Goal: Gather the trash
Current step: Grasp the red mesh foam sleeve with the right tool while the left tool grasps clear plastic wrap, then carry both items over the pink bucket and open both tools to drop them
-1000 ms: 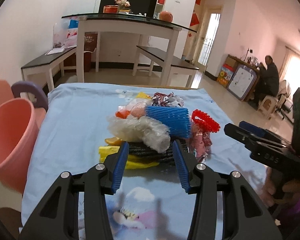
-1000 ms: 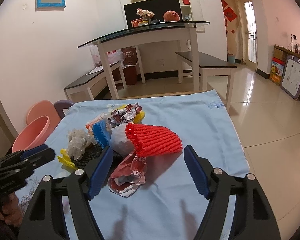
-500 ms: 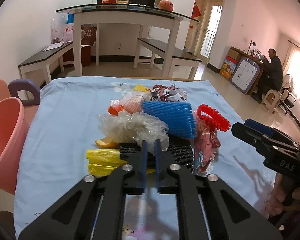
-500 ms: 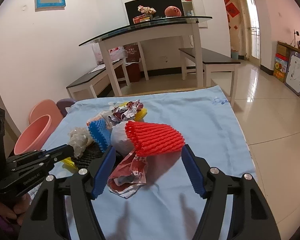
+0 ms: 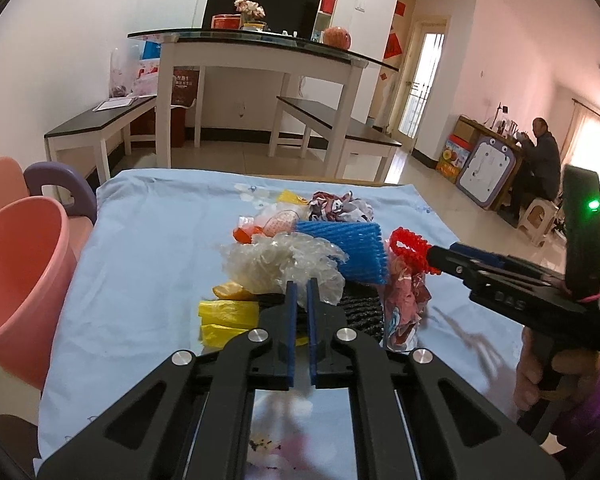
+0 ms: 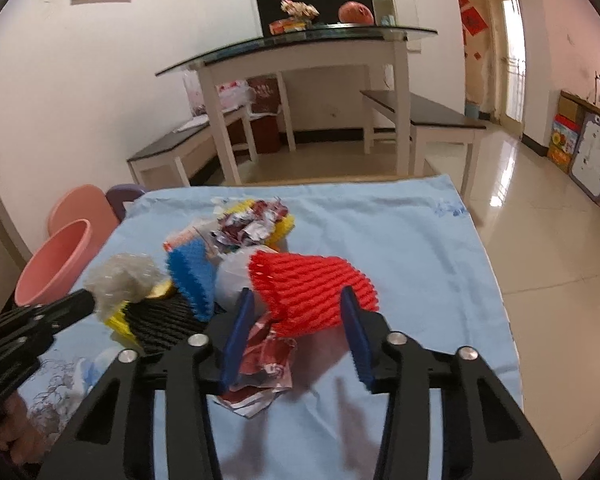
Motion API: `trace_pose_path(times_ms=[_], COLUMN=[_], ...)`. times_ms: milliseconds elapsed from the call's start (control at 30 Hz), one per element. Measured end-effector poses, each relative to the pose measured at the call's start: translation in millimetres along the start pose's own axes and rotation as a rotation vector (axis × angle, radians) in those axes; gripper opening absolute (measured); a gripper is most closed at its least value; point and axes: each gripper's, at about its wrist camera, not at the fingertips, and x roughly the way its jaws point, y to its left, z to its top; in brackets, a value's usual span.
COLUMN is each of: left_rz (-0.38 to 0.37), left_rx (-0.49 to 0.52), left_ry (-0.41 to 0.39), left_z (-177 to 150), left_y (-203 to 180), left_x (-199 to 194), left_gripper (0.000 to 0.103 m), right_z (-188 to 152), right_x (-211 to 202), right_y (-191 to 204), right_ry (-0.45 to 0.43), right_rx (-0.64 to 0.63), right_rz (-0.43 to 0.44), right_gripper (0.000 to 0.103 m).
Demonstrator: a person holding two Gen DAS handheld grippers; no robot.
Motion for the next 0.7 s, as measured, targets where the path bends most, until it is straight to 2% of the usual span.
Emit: trace_pose_path(times_ms=[67,133,500,700], left_rz=[-0.002,-0.006,-0.002,0.036], left_rx=[-0.005,-0.012,-0.034,-0.063], left_ry=[-0.007,-0.013,-0.087,-0.15], left_z=[0,1,11,18], left_y=[1,3,16,36], left_x=[-3,-5,-26,-45], left_gripper=[0.004,0.004,0.004,0.004], right_z=[0,0,22,47], right_x=[5,7,-24,-40], right_y=[-4,-7,-2,30], right_ry=[0.026,0.037,-0.089,-0.163], right_rx=[0.013,0.029,0.03,-0.03], right_rz=[-0.011,-0.007,-0.002,0.07], right_gripper=[0.016,0.007,0.005,0.005])
